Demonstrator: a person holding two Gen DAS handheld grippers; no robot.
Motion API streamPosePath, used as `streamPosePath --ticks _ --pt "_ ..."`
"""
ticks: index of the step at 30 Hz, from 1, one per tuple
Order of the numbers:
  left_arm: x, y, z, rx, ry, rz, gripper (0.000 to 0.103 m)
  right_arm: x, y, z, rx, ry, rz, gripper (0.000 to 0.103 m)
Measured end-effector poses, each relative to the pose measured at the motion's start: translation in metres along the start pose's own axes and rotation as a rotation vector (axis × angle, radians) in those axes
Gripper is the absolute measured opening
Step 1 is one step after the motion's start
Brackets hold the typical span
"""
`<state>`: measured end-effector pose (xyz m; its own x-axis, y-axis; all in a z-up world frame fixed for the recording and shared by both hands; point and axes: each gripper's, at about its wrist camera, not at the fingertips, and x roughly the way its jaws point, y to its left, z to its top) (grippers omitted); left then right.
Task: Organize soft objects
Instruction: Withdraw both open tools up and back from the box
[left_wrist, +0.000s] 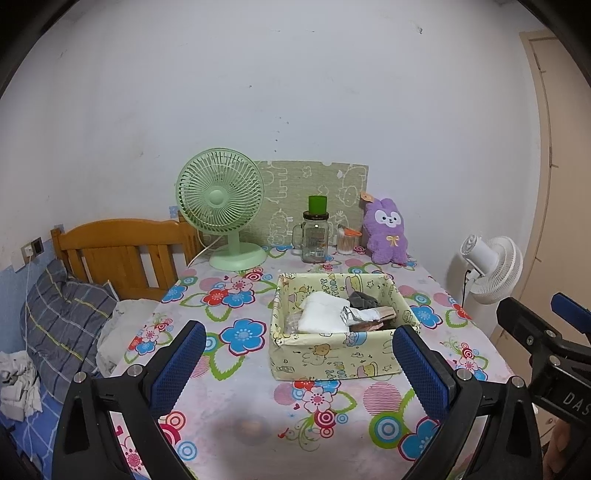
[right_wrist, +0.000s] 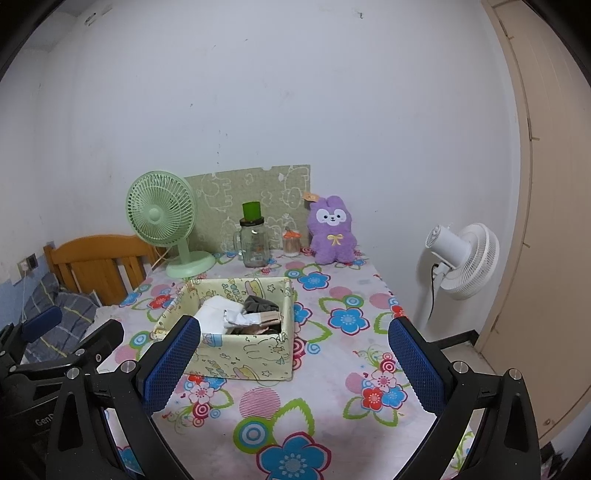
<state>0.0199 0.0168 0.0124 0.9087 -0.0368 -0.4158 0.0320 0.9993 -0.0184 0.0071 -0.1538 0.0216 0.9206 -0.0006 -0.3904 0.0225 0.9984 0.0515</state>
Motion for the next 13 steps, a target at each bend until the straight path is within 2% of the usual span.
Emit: streamPosePath --ticks 13 --pt "-0.0007 -0.0042 0.0014 0.008 -0.003 0.002 0.102 0.0025 -0.0024 0.0000 0.012 0.006 0.002 0.103"
